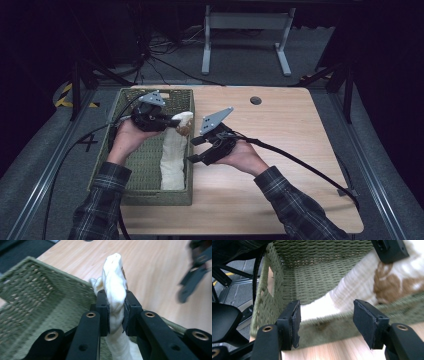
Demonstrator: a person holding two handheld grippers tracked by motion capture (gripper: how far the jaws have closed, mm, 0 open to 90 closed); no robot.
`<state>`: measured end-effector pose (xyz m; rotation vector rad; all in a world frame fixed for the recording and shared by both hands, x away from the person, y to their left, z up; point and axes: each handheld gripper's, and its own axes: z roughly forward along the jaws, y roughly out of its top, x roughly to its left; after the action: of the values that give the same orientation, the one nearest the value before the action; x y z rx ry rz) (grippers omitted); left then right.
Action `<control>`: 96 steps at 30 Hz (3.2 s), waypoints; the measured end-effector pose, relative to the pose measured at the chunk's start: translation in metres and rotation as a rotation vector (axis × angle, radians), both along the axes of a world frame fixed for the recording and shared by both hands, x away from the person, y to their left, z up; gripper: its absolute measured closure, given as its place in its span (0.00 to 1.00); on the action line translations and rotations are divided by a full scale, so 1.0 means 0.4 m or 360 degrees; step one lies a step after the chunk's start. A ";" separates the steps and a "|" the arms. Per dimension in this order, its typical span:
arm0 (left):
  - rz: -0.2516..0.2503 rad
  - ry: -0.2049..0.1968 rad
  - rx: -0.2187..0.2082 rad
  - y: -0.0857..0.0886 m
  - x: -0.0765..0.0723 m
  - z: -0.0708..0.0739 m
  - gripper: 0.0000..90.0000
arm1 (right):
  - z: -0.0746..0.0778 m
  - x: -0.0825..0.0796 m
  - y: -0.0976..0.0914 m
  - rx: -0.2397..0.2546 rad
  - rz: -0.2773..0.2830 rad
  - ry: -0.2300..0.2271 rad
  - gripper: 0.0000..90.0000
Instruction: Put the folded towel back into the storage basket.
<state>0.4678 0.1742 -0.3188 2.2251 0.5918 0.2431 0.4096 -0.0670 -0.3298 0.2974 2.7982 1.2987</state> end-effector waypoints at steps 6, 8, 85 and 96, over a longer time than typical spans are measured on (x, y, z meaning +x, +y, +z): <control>0.0080 0.0014 0.0086 -0.004 0.035 -0.012 0.87 | 0.009 0.001 -0.062 -0.0001 -0.0037 -0.0023 0.44; 0.0101 0.0034 0.0097 -0.002 0.050 -0.018 0.86 | 0.011 0.001 -0.100 0.0005 -0.0058 -0.0032 0.44; 0.0049 0.0130 -0.0007 -0.507 -0.256 -0.277 0.20 | -0.266 -0.140 -0.744 -0.0071 -0.0659 -0.0002 0.30; 0.0038 0.0192 0.0074 -0.518 -0.271 -0.348 0.19 | -0.304 -0.167 -0.774 -0.0136 -0.0695 0.0038 0.30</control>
<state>0.3594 -0.0328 -0.4580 2.2904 0.6843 0.1369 0.3429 -0.3767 -0.4513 0.8639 2.5874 1.0745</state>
